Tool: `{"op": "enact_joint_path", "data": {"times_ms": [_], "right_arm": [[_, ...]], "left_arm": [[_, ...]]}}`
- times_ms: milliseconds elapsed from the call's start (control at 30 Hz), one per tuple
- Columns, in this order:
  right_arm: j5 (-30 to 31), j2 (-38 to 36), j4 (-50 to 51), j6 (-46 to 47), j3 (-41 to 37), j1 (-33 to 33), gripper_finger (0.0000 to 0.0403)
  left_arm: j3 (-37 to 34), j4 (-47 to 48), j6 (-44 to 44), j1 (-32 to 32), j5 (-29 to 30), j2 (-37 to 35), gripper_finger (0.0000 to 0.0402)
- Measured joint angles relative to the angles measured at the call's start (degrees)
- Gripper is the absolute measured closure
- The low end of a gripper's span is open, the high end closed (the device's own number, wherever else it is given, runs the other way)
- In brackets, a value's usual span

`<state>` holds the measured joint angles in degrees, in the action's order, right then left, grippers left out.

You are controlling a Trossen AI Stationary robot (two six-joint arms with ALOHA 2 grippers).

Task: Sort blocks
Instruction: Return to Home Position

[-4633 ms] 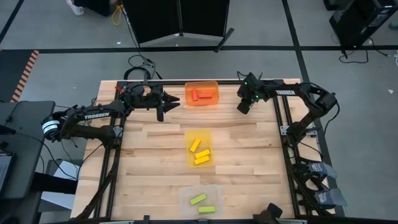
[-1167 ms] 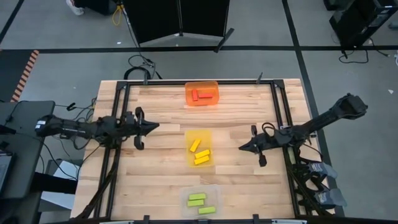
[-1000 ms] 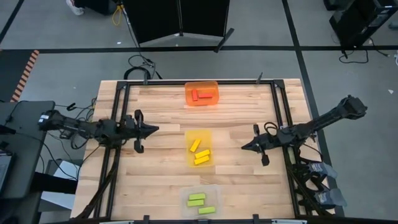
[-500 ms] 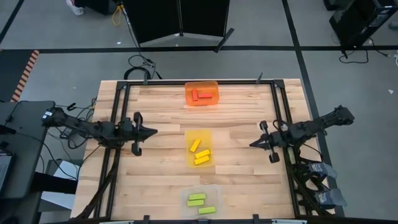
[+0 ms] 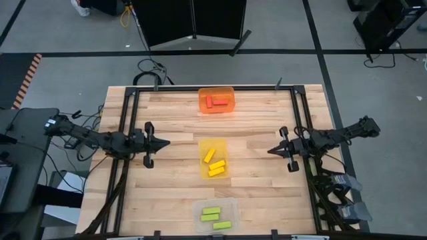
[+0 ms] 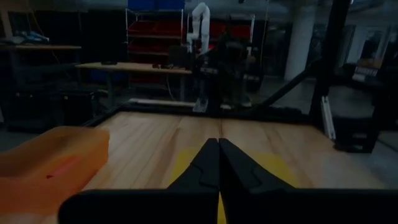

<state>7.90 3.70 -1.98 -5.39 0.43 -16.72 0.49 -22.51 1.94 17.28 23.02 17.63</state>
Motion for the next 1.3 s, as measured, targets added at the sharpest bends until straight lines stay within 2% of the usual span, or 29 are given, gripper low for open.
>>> {"op": "enact_joint_path", "data": {"times_ms": [267, 400, 600, 800, 1000, 1100, 1200, 1300], "right_arm": [[0.1, 0.0, 0.0, 6.3, 0.0, 1.5, 0.0395], [0.1, 0.0, 0.0, 10.0, 0.0, 1.6, 0.0389], [-0.3, 0.0, -0.1, 10.2, 0.0, 1.6, 0.037], [-0.3, 0.0, -0.2, 10.2, 0.0, 1.6, 0.037], [-0.4, 0.0, -0.4, 10.2, 0.0, 1.6, 0.0371], [-0.5, 0.0, -0.5, 10.2, 0.0, 1.6, 0.0369], [-0.5, 0.0, -0.5, 10.2, 0.0, 1.6, 0.0369], [-0.5, 0.0, -0.6, 10.2, 0.0, 1.6, 0.0371]], "left_arm": [[0.0, 1.9, -0.3, 0.0, -0.1, -0.8, 0.039], [0.0, 4.6, -0.3, 0.0, -3.0, -2.5, 0.0389], [0.0, 4.1, -1.7, 0.0, -3.6, -4.5, 0.0388], [0.0, 2.3, -5.7, 0.0, -4.7, -5.5, 0.0388], [0.3, 3.0, -8.6, 0.0, -4.7, -12.9, 0.039], [0.4, 6.4, -9.2, 0.0, -2.8, -17.6, 0.039], [0.4, 9.2, -9.4, 0.0, 1.3, -17.4, 0.0391], [0.4, 12.2, -9.3, 0.0, 2.4, -16.5, 0.039]]}}
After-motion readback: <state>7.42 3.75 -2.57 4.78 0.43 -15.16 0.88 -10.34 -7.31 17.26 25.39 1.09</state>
